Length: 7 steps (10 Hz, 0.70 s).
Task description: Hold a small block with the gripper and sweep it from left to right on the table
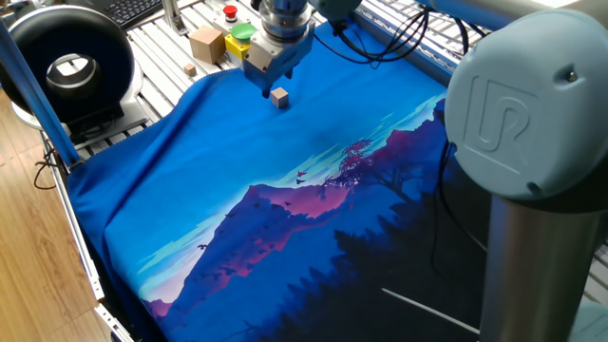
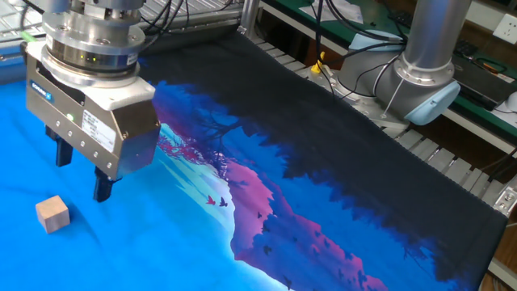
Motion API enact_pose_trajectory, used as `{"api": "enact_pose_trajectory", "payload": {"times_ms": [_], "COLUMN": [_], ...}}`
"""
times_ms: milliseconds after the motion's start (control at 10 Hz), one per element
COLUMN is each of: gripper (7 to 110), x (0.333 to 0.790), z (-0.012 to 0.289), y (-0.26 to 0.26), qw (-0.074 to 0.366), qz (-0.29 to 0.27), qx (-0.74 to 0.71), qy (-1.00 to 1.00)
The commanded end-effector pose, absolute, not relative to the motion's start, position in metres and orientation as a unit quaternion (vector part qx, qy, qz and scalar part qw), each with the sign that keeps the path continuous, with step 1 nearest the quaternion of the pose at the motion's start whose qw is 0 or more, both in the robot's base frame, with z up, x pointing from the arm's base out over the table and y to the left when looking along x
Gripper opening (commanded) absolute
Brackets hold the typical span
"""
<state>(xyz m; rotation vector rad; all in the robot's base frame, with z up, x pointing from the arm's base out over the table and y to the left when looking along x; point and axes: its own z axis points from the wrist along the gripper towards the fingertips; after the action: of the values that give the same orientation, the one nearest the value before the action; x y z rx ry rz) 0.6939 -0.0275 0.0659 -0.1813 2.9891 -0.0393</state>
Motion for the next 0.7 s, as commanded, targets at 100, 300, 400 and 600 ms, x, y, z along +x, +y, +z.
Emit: {"api": "enact_pose_trajectory", "payload": {"times_ms": [100, 300, 400, 600], "gripper": [44, 44, 44, 44], "x": [0.687, 0.686, 0.687, 0.696], "z": [0.066, 0.066, 0.067, 0.068], "y": [-0.029, -0.031, -0.035, -0.042], "qw": [0.060, 0.057, 0.054, 0.056], "qz": [-0.012, -0.016, -0.018, -0.016], "qx": [-0.034, -0.054, -0.058, -0.069], "qy": [0.998, 0.997, 0.997, 0.996]}}
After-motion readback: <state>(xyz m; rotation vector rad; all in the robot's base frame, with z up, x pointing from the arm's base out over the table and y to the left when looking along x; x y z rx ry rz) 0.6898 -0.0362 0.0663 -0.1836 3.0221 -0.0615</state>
